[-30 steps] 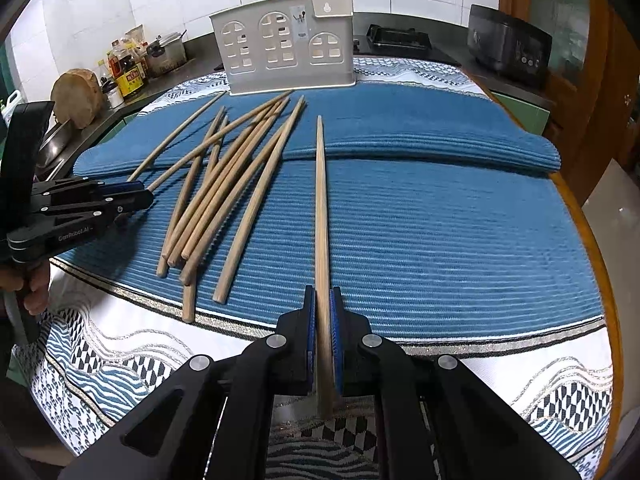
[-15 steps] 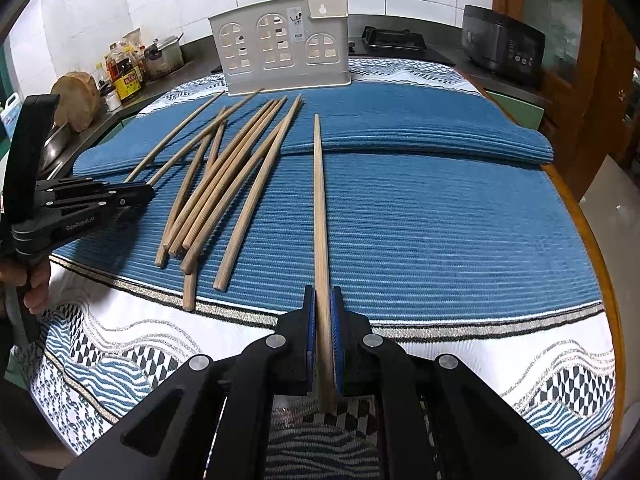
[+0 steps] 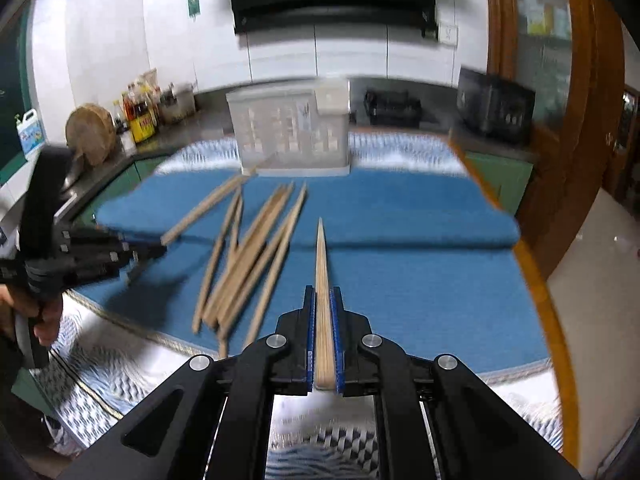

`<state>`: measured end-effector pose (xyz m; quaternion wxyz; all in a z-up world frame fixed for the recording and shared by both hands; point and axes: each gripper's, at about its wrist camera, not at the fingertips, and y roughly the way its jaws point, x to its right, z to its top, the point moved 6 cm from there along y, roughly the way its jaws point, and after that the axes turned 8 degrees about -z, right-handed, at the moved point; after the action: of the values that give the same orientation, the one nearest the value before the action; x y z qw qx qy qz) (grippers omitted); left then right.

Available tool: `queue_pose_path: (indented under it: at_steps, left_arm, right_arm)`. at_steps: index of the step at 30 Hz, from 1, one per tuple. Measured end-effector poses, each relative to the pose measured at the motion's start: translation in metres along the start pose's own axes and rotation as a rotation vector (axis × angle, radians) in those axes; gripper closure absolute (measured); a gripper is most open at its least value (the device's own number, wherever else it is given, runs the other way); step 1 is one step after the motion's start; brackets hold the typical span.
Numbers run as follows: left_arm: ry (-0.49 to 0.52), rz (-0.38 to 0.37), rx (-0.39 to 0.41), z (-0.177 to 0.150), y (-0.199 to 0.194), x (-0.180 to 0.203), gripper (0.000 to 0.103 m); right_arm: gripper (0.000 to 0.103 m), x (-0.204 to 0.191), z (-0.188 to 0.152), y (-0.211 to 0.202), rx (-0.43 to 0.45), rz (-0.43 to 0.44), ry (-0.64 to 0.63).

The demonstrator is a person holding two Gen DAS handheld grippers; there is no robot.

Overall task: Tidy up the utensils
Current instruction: 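Lift both held chopsticks up and carry them over the white holder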

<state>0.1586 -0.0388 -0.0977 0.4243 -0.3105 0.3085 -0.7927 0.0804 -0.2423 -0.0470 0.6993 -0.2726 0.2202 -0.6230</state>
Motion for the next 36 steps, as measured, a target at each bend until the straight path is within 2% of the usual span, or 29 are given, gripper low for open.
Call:
queue_pose_path:
  at_steps: [6, 9, 14, 25, 31, 36]
  left_arm:
    - [0.017, 0.009, -0.039, -0.002, -0.007, 0.0, 0.098]
    - [0.013, 0.034, -0.033, -0.001, -0.013, -0.005, 0.098]
    - [-0.019, 0.046, 0.044, 0.01, -0.027, -0.011, 0.098]
    - [0.015, 0.061, 0.165, 0.055, -0.052, -0.006, 0.098]
    - [0.035, 0.072, 0.197, 0.084, -0.065, -0.003, 0.098]
    - [0.05, 0.088, 0.233, 0.118, -0.083, -0.004, 0.098]
  right_arm:
    - [0.096, 0.003, 0.041, -0.013, 0.081, 0.022, 0.006]
    - [0.096, 0.004, 0.057, -0.017, 0.107, 0.032, 0.0]
    - [0.096, 0.005, 0.084, -0.018, 0.13, 0.055, -0.013]
    - [0.096, 0.018, 0.159, -0.029, 0.175, 0.123, -0.018]
    - [0.096, 0.025, 0.205, -0.024, 0.185, 0.12, -0.027]
    - [0.096, 0.024, 0.238, -0.007, 0.17, 0.08, -0.067]
